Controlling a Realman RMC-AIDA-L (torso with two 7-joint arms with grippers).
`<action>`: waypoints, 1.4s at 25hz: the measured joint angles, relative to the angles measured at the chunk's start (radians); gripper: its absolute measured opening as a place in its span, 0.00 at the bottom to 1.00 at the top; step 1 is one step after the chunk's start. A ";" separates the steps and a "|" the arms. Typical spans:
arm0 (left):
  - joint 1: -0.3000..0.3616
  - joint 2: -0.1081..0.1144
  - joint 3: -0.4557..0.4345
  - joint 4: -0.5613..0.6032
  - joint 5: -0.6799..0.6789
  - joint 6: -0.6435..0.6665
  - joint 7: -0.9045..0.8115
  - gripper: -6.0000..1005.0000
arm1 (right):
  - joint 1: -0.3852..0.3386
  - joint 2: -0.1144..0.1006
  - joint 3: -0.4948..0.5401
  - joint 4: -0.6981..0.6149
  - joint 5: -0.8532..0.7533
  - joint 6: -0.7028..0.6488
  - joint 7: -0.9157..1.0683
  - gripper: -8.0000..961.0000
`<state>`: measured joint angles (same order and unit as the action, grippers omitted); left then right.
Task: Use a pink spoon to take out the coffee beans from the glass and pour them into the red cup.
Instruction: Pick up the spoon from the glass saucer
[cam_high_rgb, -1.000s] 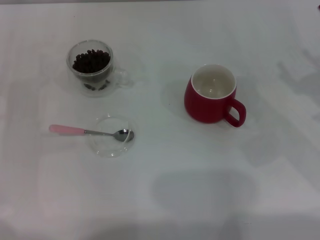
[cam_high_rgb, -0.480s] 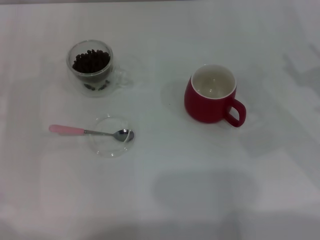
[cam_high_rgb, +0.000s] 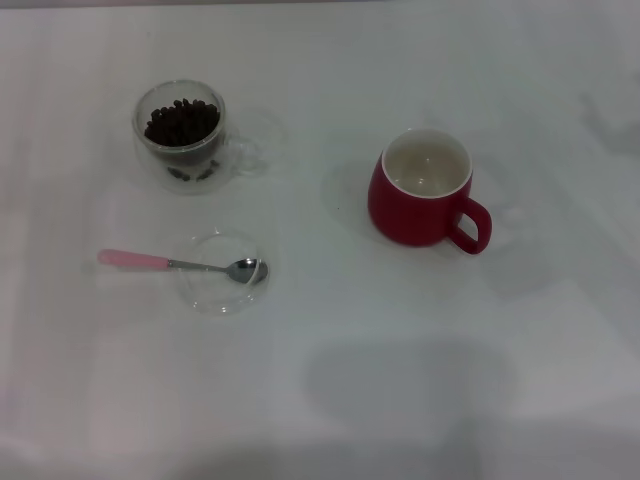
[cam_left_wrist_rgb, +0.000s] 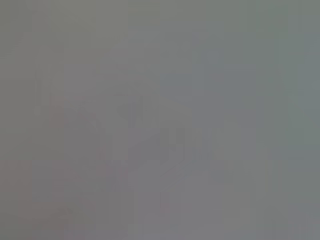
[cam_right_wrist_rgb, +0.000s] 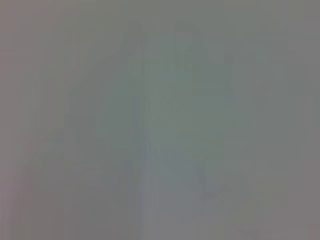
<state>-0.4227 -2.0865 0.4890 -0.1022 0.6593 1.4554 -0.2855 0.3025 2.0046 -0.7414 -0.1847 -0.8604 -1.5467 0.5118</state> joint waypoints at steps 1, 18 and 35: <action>0.010 -0.001 0.000 -0.020 0.011 0.034 -0.008 0.87 | 0.000 -0.001 0.007 -0.012 0.000 0.011 0.000 0.91; 0.129 -0.007 0.001 -0.206 0.207 0.231 -0.696 0.87 | -0.048 -0.006 0.041 -0.190 -0.002 0.114 -0.006 0.91; 0.136 -0.021 0.040 -0.347 0.301 0.105 -0.832 0.87 | -0.066 -0.002 0.033 -0.228 -0.009 0.088 -0.001 0.91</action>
<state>-0.2866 -2.1077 0.5285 -0.4490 0.9604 1.5605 -1.1170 0.2362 2.0028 -0.7080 -0.4126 -0.8692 -1.4587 0.5112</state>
